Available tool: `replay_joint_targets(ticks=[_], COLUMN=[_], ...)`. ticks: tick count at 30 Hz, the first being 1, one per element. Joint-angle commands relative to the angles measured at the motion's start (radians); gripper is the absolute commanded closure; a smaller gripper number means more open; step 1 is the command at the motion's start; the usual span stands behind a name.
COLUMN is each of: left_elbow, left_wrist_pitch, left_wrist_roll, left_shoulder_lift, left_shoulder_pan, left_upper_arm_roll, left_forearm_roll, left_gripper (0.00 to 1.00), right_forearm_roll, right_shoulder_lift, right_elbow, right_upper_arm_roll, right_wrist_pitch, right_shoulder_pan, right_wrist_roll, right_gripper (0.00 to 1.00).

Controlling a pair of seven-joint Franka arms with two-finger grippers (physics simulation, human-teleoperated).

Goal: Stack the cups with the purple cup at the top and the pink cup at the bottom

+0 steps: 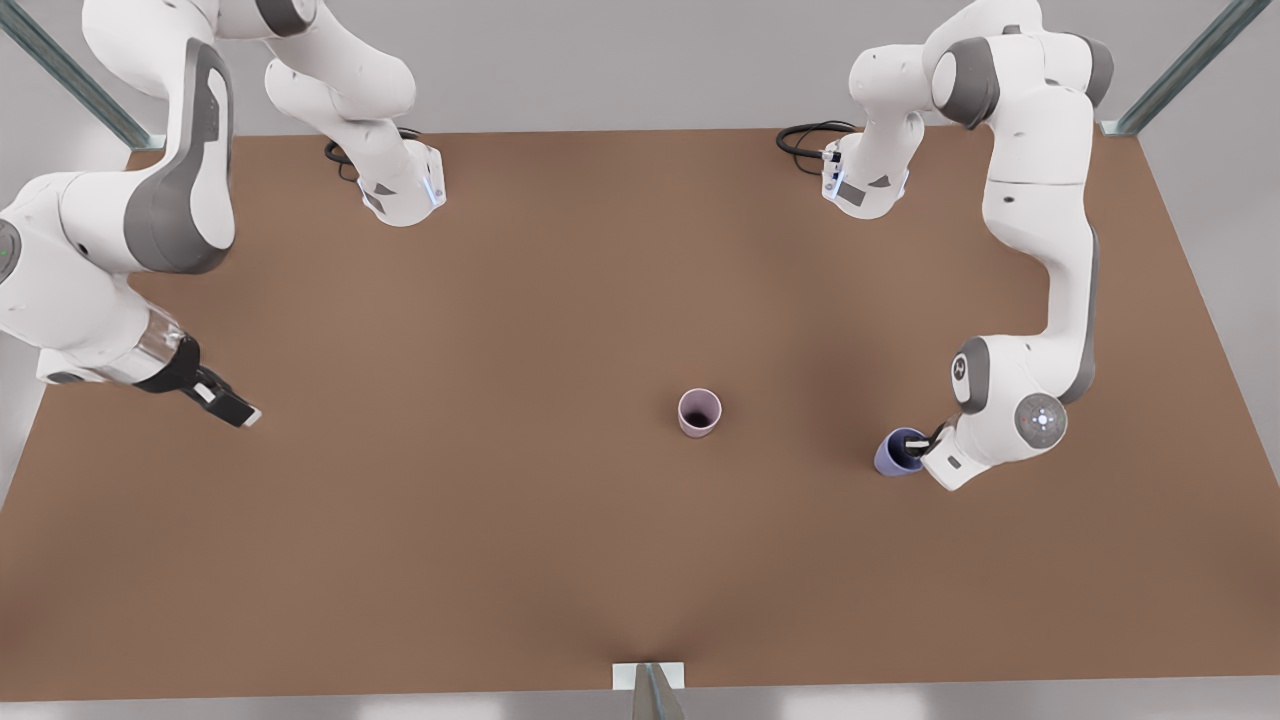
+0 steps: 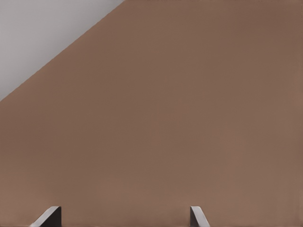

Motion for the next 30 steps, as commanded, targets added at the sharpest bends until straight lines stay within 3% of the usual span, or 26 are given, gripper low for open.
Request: replay_joint_targets(ticks=[1, 3, 10, 17, 30], left_elbow=[0.022, 0.063, 0.123, 0.23, 0.221], left_wrist_pitch=[-0.079, -0.189, -0.249, -0.234, -0.231], left_wrist_roll=[-0.084, -0.199, -0.636, -0.843, -0.834], left_shoulder_lift=[-0.027, -0.082, -0.108, -0.025, 0.018], left_shoulder_pan=[-0.007, -0.009, -0.017, -0.165, -0.187], left_upper_arm_roll=[-0.009, -0.084, -0.386, -0.389, -0.381], left_forearm_roll=[-0.005, -0.008, -0.005, 0.006, 0.031], left_gripper=[0.79, 0.79, 0.79, 0.79, 0.79], right_forearm_roll=[-0.032, -0.041, -0.027, -0.023, -0.02], right_shoulder_lift=[-0.01, -0.018, 0.002, 0.001, -0.002], right_elbow=[0.003, 0.008, 0.075, 0.126, 0.141], right_upper_arm_roll=[-0.002, -0.002, -0.01, -0.012, -0.012], right_wrist_pitch=[-0.079, -0.079, -0.093, -0.145, -0.145], right_shoulder_pan=[-0.003, 0.003, -0.018, -0.024, -0.03], right_wrist_roll=[-0.542, -0.54, -0.526, -0.526, -0.525], right_gripper=[0.0, 0.0, 0.0, 0.0, 0.0])
